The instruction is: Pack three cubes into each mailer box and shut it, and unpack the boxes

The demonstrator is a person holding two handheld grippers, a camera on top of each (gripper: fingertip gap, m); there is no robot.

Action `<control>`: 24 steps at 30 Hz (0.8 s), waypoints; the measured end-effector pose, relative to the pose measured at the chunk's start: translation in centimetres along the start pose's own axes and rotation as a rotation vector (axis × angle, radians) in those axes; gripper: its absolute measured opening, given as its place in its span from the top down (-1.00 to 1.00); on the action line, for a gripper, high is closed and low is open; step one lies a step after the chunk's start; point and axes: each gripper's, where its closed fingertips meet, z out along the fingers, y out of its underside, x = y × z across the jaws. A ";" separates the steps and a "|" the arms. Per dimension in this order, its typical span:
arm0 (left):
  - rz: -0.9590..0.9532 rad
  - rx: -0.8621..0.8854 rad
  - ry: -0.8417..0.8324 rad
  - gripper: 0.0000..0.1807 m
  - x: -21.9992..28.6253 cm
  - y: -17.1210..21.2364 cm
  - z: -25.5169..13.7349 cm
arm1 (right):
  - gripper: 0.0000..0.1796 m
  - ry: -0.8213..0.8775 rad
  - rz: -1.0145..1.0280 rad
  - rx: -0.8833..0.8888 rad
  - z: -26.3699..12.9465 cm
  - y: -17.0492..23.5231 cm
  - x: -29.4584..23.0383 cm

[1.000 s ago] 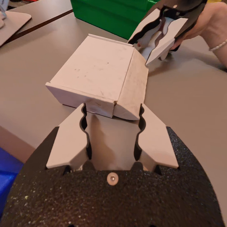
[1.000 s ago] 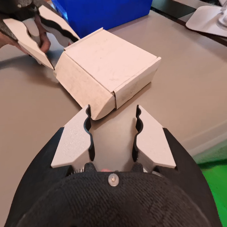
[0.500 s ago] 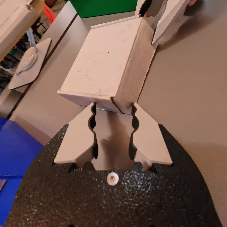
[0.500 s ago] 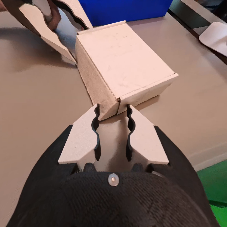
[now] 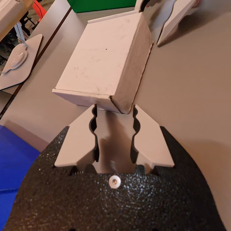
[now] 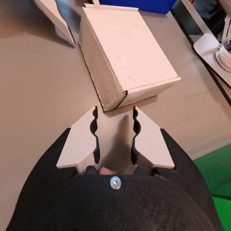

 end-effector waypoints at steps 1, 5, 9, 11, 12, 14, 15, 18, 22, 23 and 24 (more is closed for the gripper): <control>0.001 -0.007 0.002 0.44 -0.1 0.1 0.1 | 0.40 0.006 0.005 0.013 -0.1 -0.1 0.3; -0.010 -0.017 0.009 0.50 -0.5 0.3 0.3 | 0.62 -0.012 0.046 0.052 0.4 -0.8 0.6; 0.025 -0.024 -0.015 0.57 -0.8 0.5 0.5 | 0.65 0.007 0.010 0.050 0.6 -0.8 0.7; 0.049 -0.028 -0.033 0.61 -1.0 0.5 0.6 | 0.67 0.020 -0.022 0.046 0.6 -0.8 0.6; 0.049 -0.034 -0.040 0.63 -1.1 0.5 0.7 | 0.68 0.026 -0.035 0.042 0.6 -0.8 0.5; 0.044 -0.045 -0.059 0.65 -1.5 0.6 0.9 | 0.69 0.040 -0.052 0.028 0.7 -0.8 0.5; 0.038 -0.049 -0.069 0.65 -1.6 0.6 1.0 | 0.69 0.050 -0.065 0.023 0.7 -0.8 0.5; 0.011 -0.057 -0.084 0.61 -2.0 0.6 1.1 | 0.68 0.083 -0.052 0.037 1.0 -0.9 0.9; -0.042 -0.037 -0.023 0.30 -1.8 0.5 1.0 | 0.56 0.114 -0.085 0.029 1.1 -0.9 1.0; -0.065 -0.022 -0.010 0.30 -1.9 0.4 0.9 | 0.50 0.130 -0.081 0.033 1.0 -0.9 1.3; -0.087 -0.006 0.001 0.30 -2.0 0.2 0.7 | 0.41 0.146 -0.065 0.034 0.9 -0.8 1.7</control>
